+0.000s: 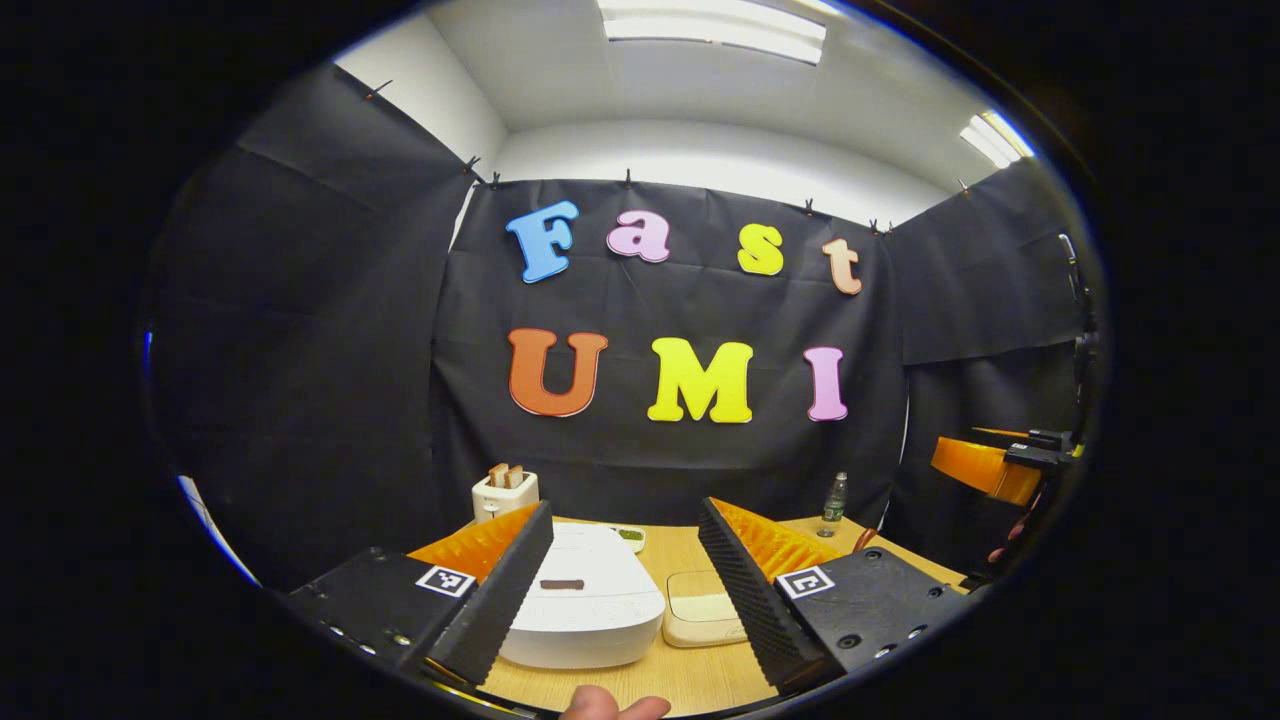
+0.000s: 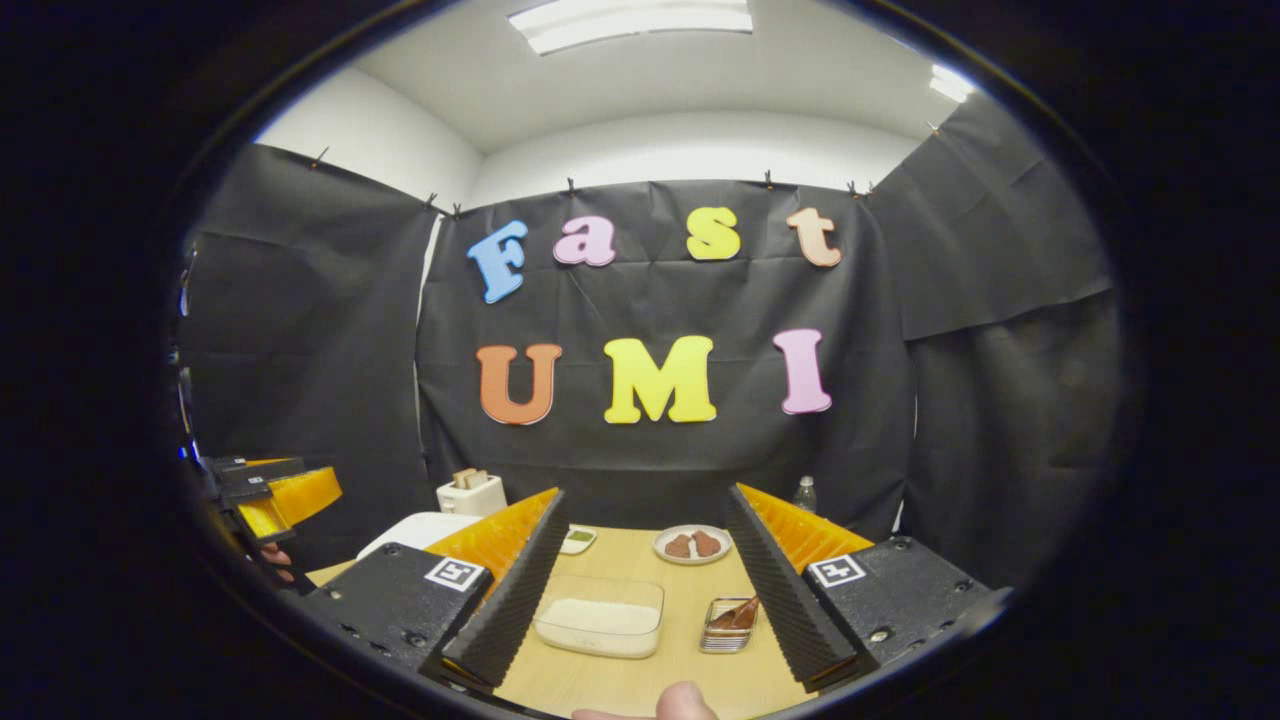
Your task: Close the left gripper, press the button to open the rice cooker; take a wooden spoon from the chopstick holder with the right hand, scoop a spoonful of rice and pour it into the rice cooker, then put the wooden spoon back into the chopstick holder.
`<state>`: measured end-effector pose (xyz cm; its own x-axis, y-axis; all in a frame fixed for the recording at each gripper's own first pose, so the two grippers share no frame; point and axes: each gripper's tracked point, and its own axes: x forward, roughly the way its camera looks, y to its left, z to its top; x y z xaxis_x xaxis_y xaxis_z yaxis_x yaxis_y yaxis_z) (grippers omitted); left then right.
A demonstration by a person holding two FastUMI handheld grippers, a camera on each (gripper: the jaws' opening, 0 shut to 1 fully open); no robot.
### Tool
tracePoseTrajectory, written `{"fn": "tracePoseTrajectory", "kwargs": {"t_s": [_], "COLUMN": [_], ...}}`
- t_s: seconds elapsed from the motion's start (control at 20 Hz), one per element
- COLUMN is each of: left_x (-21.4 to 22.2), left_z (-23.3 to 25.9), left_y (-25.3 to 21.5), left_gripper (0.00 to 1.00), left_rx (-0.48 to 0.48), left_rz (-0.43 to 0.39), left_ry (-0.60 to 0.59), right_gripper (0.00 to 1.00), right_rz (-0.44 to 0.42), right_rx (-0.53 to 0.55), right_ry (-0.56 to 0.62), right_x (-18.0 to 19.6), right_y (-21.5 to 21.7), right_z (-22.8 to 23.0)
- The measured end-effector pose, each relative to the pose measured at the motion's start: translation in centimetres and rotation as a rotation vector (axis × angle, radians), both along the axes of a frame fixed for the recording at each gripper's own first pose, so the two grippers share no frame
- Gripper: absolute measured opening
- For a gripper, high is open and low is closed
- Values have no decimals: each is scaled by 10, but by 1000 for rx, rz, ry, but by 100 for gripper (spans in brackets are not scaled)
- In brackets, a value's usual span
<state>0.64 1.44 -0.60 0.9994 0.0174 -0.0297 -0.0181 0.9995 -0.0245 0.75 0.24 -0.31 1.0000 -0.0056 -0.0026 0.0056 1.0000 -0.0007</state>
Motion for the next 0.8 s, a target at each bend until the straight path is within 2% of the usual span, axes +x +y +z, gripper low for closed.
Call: {"fn": "tracePoseTrajectory", "kwargs": {"t_s": [0.8], "left_x": [0], "left_z": [2], "left_y": [2], "left_gripper": [94], "left_rx": [1], "left_rz": [15], "left_ry": [18], "right_gripper": [100], "right_rz": [33], "right_rx": [11], "right_ry": [4], "right_x": [1], "right_y": [4], "right_z": [-6]}}
